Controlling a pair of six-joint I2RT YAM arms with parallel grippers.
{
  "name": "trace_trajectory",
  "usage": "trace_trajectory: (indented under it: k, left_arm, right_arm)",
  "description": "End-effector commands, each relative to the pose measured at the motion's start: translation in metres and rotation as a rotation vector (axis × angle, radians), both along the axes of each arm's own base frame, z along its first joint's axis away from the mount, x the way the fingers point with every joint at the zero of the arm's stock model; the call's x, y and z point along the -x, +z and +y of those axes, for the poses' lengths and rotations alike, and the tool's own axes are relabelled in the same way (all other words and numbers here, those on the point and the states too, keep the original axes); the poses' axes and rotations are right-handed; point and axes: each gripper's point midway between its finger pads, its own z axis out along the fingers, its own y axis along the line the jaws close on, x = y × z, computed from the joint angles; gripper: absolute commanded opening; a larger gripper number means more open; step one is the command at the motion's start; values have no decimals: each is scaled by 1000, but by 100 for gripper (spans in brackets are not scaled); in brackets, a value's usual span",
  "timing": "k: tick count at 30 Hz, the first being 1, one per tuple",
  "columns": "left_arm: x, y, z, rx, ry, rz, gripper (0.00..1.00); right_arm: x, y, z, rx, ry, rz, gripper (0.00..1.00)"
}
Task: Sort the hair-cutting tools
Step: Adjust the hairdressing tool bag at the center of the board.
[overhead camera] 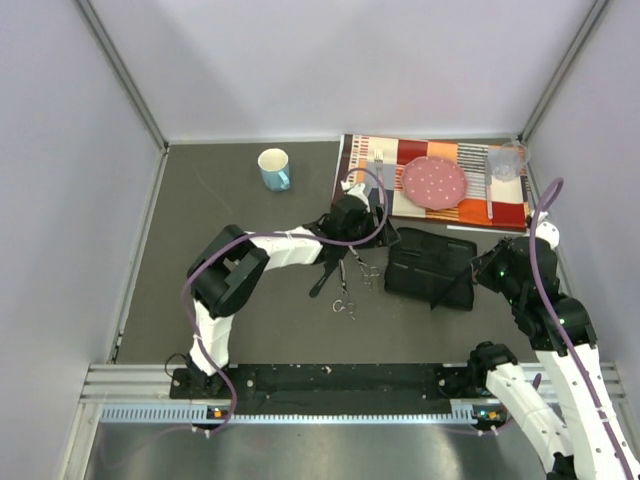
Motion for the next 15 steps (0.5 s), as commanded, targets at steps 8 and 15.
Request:
trace_trajectory:
  k: [8,15]
  left_arm:
    - [-38,-21,-34,30,-173,-56,67]
    - [-31,-37,-40,61,-209,-24,50]
  right_arm:
    - [-16,13,3,0,9,-63,0]
    - [-20,7,5,1,12,-45,0]
